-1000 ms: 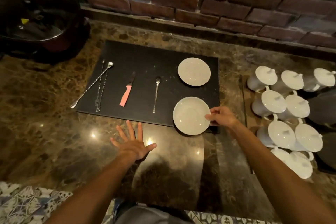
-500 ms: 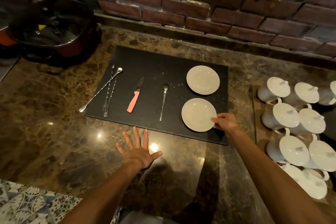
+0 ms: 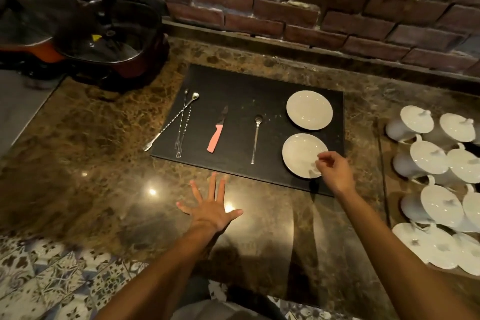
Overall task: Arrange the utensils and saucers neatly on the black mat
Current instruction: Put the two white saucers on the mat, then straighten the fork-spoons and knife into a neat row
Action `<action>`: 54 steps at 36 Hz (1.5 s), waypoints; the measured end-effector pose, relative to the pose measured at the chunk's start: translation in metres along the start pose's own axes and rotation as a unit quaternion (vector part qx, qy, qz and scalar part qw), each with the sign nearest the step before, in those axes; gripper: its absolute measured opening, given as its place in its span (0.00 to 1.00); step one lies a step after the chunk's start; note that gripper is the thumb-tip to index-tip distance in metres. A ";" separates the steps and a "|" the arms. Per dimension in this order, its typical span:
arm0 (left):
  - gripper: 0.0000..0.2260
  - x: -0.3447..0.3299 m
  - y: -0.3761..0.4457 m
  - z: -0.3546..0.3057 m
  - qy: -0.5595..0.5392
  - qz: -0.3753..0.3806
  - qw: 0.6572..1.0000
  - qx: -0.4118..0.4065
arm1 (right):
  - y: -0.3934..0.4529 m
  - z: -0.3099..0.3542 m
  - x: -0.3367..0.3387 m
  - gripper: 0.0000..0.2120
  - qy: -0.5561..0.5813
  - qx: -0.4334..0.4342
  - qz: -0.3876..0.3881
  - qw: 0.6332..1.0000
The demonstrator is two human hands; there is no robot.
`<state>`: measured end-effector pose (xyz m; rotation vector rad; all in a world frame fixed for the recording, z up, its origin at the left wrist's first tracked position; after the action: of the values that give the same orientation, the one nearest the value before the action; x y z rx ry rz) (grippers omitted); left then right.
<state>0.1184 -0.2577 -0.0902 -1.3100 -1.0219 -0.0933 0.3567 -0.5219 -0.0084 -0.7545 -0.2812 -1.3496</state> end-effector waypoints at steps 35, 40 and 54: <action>0.63 0.137 0.092 0.291 -0.021 -0.027 0.999 -0.042 | -0.123 0.155 -0.294 0.13 0.139 -0.050 0.099 0.984; 0.63 0.161 0.121 0.286 0.001 -0.025 0.999 -0.044 | -0.106 0.175 -0.303 0.10 0.126 -0.043 0.097 0.986; 0.56 0.222 0.187 0.276 0.106 -0.030 0.978 -0.179 | -0.035 0.216 -0.341 0.10 0.017 -0.009 0.106 0.994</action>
<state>0.2021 0.1335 -0.1079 -1.5560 -0.8856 -0.4713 0.2963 -0.1222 -0.0393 -0.7539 -0.1578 -1.1646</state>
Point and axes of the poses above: each hand's wrist, its own y-axis towards the middle knuckle, its own x-axis out of the back of the hand, z = x × y, the point moved 8 cm from there along y, towards the middle knuckle, and after that the axes turned 3 degrees about y, right-handed, at the moved point
